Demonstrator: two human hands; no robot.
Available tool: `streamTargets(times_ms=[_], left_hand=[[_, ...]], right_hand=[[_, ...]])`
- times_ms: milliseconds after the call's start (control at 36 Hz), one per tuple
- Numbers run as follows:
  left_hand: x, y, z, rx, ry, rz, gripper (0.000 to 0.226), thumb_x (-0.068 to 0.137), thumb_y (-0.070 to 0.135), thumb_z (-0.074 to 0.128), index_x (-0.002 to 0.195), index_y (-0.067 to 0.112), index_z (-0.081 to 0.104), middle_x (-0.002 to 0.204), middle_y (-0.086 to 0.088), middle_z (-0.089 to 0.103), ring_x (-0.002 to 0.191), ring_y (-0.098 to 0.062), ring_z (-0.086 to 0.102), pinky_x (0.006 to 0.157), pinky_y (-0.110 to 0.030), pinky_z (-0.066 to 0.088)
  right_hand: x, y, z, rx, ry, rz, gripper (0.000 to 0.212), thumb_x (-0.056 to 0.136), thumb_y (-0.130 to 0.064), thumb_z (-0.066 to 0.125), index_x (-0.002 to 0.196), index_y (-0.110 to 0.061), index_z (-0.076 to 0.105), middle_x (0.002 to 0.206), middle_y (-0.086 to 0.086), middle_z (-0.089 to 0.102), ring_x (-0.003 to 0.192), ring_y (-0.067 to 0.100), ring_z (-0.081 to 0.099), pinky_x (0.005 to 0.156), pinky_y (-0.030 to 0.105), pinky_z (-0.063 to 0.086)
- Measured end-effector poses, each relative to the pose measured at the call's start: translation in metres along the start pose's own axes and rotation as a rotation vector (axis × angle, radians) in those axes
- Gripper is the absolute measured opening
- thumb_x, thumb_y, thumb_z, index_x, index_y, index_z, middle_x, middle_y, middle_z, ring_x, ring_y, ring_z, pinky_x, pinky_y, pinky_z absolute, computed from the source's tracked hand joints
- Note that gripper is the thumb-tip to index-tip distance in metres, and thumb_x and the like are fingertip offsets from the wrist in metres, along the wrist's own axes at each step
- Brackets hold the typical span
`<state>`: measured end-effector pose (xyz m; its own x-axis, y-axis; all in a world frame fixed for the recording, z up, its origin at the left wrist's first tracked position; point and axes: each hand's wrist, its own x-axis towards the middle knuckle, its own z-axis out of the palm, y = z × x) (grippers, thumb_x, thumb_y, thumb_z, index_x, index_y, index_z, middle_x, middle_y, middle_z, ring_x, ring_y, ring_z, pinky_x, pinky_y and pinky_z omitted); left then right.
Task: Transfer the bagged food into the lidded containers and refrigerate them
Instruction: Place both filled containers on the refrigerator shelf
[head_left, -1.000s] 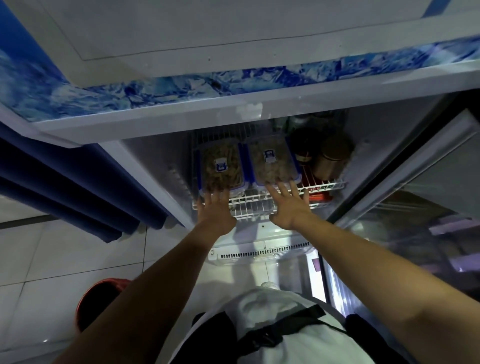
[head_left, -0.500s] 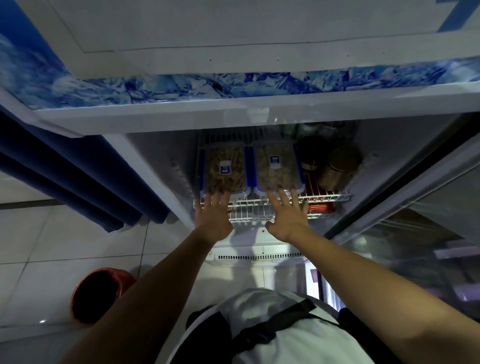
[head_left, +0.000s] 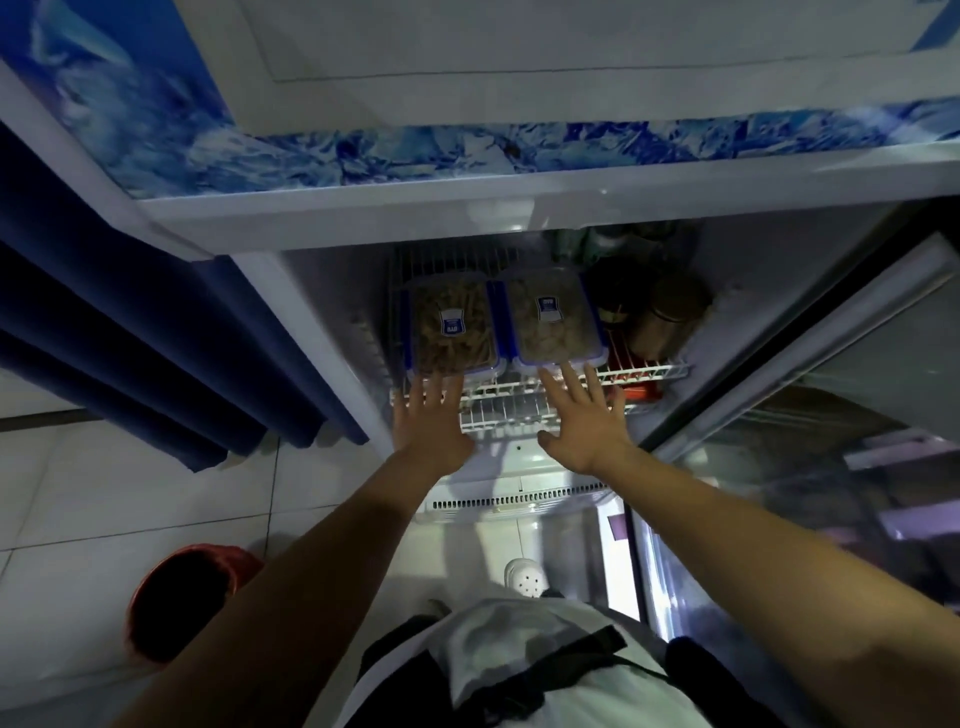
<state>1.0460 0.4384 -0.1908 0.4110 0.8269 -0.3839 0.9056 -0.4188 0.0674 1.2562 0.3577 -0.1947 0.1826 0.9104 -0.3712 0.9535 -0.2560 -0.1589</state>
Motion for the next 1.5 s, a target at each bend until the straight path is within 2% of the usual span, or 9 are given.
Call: streamTargets(times_ms=[194, 361, 472, 667, 889, 1083, 1194, 1361, 1500], left_hand=[[-0.043, -0.021, 0.013, -0.009, 0.098, 0.123, 0.088, 0.096, 0.056, 0.046, 0.16, 0.029, -0.008, 0.169, -0.005, -0.014, 0.155, -0.033, -0.012, 0.123, -0.055, -0.005], [-0.081, -0.056, 0.037, 0.033, 0.036, 0.157, 0.086, 0.1, 0.058, 0.038, 0.157, 0.031, -0.02, 0.166, -0.004, -0.025, 0.153, -0.033, -0.02, 0.122, -0.057, -0.009], [-0.112, -0.08, 0.056, -0.035, 0.032, 0.078, 0.085, 0.1, 0.057, 0.037, 0.158, 0.031, -0.019, 0.167, -0.005, -0.022, 0.154, -0.035, -0.017, 0.123, -0.056, -0.004], [-0.171, -0.103, 0.078, -0.088, 0.05, -0.122, 0.088, 0.097, 0.06, 0.037, 0.154, 0.035, -0.026, 0.167, -0.003, -0.022, 0.154, -0.034, -0.017, 0.122, -0.053, -0.007], [-0.208, -0.097, 0.081, -0.098, 0.019, -0.224, 0.088, 0.097, 0.057, 0.04, 0.154, 0.035, -0.024, 0.166, -0.005, -0.025, 0.152, -0.036, -0.02, 0.121, -0.056, -0.009], [-0.217, -0.081, 0.066, -0.074, 0.094, -0.147, 0.087, 0.097, 0.059, 0.04, 0.156, 0.037, -0.02, 0.167, -0.005, -0.022, 0.153, -0.034, -0.02, 0.123, -0.054, -0.008], [-0.216, -0.058, 0.054, -0.066, 0.171, -0.046, 0.086, 0.097, 0.057, 0.043, 0.157, 0.037, -0.015, 0.168, -0.005, -0.016, 0.154, -0.035, -0.013, 0.123, -0.052, -0.007], [-0.217, -0.026, 0.043, -0.027, 0.207, 0.195, 0.085, 0.096, 0.061, 0.045, 0.159, 0.037, -0.008, 0.169, -0.002, -0.015, 0.155, -0.033, -0.01, 0.123, -0.052, -0.004], [-0.23, -0.004, 0.033, -0.046, 0.26, 0.39, 0.089, 0.093, 0.063, 0.048, 0.159, 0.037, -0.006, 0.169, -0.004, -0.009, 0.155, -0.035, -0.001, 0.123, -0.054, 0.003]], right_hand=[[-0.041, -0.032, 0.019, 0.042, 0.014, 0.1, 0.087, 0.094, -0.061, 0.042, 0.157, -0.037, -0.012, 0.166, -0.003, -0.02, 0.152, 0.026, -0.022, 0.118, 0.062, -0.006], [-0.07, -0.077, 0.04, 0.049, 0.002, 0.111, 0.084, 0.095, -0.061, 0.042, 0.157, -0.04, -0.01, 0.167, -0.003, -0.018, 0.153, 0.027, -0.016, 0.119, 0.063, -0.004], [-0.085, -0.105, 0.051, 0.108, -0.033, 0.055, 0.082, 0.096, -0.059, 0.044, 0.156, -0.044, -0.009, 0.165, -0.007, -0.021, 0.152, 0.025, -0.019, 0.117, 0.061, -0.008], [-0.099, -0.133, 0.065, 0.142, -0.021, -0.055, 0.079, 0.096, -0.061, 0.043, 0.157, -0.043, -0.005, 0.167, -0.007, -0.015, 0.153, 0.022, -0.017, 0.121, 0.056, -0.005], [-0.113, -0.119, 0.073, 0.143, -0.036, -0.169, 0.077, 0.097, -0.059, 0.042, 0.158, -0.043, -0.002, 0.168, -0.006, -0.01, 0.154, 0.022, -0.014, 0.121, 0.055, -0.004], [-0.148, -0.089, 0.072, 0.206, 0.045, -0.088, 0.077, 0.095, -0.059, 0.045, 0.158, -0.043, 0.002, 0.169, -0.006, -0.004, 0.154, 0.023, -0.01, 0.12, 0.057, -0.001], [-0.179, -0.071, 0.066, 0.224, 0.112, -0.014, 0.078, 0.095, -0.061, 0.044, 0.157, -0.043, 0.002, 0.169, -0.005, -0.005, 0.154, 0.023, -0.011, 0.12, 0.059, 0.0], [-0.252, -0.057, 0.048, 0.286, 0.335, 0.105, 0.077, 0.091, -0.062, 0.044, 0.158, -0.039, 0.013, 0.169, -0.005, 0.0, 0.154, 0.022, -0.009, 0.118, 0.053, -0.002], [-0.335, -0.069, 0.027, 0.273, 0.513, 0.245, 0.077, 0.087, -0.067, 0.037, 0.157, -0.041, 0.018, 0.168, -0.007, 0.003, 0.155, 0.021, -0.004, 0.12, 0.058, 0.004]])
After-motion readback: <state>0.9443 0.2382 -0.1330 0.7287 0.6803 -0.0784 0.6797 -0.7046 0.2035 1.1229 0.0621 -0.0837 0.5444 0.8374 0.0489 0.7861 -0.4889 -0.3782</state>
